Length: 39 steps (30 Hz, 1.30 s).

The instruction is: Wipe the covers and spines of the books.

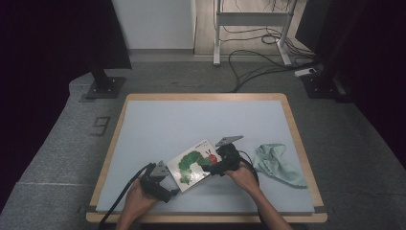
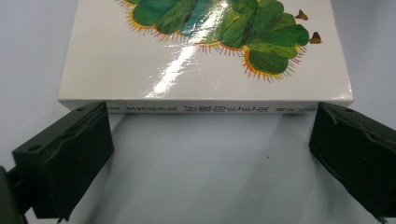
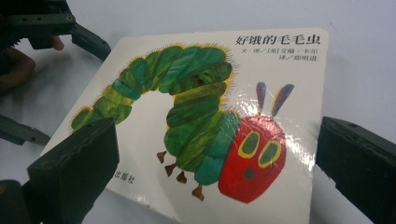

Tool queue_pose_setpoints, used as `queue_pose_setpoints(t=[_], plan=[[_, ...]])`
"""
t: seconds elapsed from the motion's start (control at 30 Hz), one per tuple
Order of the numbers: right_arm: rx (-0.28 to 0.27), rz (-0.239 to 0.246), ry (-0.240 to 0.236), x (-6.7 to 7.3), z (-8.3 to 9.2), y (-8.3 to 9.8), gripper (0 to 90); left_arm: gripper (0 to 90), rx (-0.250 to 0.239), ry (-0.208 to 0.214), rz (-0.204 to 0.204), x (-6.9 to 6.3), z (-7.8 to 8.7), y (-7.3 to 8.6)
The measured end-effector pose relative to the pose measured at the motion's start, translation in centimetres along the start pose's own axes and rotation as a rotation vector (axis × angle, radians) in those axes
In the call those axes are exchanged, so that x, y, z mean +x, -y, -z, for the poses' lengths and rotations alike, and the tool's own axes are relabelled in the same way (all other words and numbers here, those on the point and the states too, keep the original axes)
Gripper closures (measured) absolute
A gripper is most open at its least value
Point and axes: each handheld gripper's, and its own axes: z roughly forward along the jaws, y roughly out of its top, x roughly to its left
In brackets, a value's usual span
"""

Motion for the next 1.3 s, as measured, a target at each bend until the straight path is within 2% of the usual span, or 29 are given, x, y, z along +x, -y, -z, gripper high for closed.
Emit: queue_pose_setpoints(t=[0.27,0.63,1.03,1.07,1.13,1.3], plan=[[0.004,-0.016,-0.005,0.3,0.6,0.4,0.0,0.0,0.0,0.0,0.0,0.0,0.0,0.0],[-0.029,-0.059,-0.032,0.4,1.4,0.6,0.0,0.0,0.0,0.0,0.0,0.0,0.0,0.0],[-0.005,-0.061,-0.03,0.4,1.5,0.5,0.1,0.0,0.0,0.001,0.0,0.0,0.0,0.0],[-0.003,-0.061,-0.034,0.4,1.5,0.5,2.5,0.0,0.0,0.001,0.0,0.0,0.0,0.0],[0.0,-0.071,-0.086,0.5,1.4,0.6,4.6,0.0,0.0,0.001,0.0,0.0,0.0,0.0],[0.024,-0.018,-0.058,1.2,1.1,0.3,4.6,0.0,0.0,0.001,0.001,0.0,0.0,0.0]])
